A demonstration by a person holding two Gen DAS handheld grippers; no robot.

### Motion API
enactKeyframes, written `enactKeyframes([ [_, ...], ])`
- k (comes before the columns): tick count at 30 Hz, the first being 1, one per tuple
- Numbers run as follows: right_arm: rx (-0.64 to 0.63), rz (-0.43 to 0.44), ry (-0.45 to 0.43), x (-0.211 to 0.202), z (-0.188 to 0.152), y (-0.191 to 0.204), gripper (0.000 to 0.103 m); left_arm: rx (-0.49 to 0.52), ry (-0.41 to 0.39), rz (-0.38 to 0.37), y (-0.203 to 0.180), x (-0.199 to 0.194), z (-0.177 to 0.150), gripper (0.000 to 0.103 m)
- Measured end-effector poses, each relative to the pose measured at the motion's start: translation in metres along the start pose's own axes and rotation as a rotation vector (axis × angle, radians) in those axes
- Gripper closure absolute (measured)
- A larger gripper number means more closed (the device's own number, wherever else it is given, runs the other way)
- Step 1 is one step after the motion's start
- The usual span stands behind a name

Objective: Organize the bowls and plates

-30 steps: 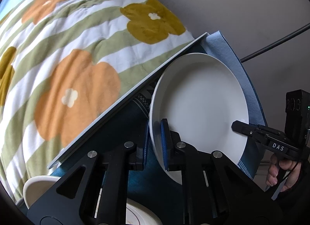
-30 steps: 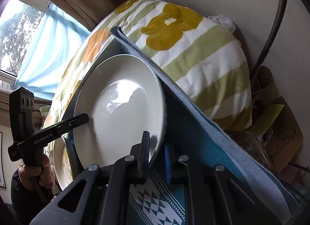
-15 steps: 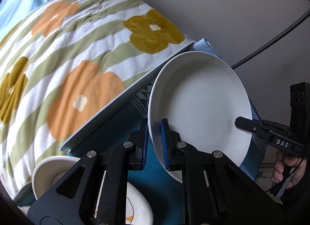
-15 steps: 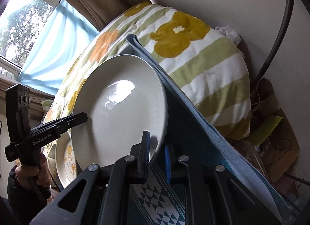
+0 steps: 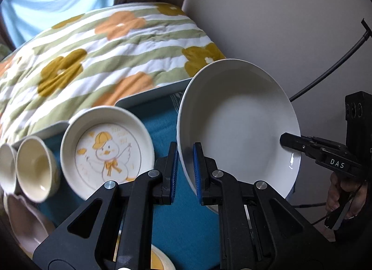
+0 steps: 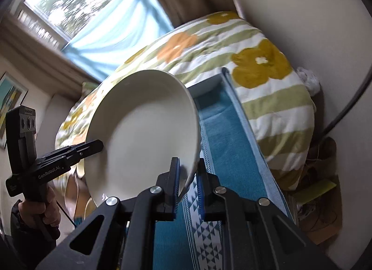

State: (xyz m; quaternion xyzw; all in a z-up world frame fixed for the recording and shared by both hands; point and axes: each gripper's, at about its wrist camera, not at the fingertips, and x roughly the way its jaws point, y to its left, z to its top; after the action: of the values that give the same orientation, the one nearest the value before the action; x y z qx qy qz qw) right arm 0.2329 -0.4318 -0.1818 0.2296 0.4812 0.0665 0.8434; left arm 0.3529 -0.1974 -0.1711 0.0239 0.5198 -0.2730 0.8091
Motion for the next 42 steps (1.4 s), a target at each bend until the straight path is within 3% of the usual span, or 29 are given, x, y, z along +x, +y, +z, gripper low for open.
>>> enactKeyframes([
  [7, -0.182, 0.088, 0.084, -0.001, -0.025, 0.035, 0.090, -0.195, -0.051, 0.087, 0.012, -0.050, -0.080, 0.092],
  [15, -0.301, 0.169, 0.198, 0.031, -0.066, 0.080, 0.090, -0.381, -0.060, 0.162, 0.049, -0.090, -0.176, 0.092],
  [24, -0.357, 0.172, 0.284, 0.079, -0.116, 0.131, 0.090, -0.504, -0.012, 0.163, 0.112, -0.097, -0.258, 0.092],
  [34, -0.348, 0.074, 0.295, 0.113, -0.139, 0.154, 0.091, -0.524, 0.048, 0.106, 0.162, -0.066, -0.277, 0.092],
  [42, -0.365, 0.011, 0.275, 0.121, -0.143, 0.163, 0.091, -0.505, 0.081, 0.077, 0.179, -0.049, -0.276, 0.091],
])
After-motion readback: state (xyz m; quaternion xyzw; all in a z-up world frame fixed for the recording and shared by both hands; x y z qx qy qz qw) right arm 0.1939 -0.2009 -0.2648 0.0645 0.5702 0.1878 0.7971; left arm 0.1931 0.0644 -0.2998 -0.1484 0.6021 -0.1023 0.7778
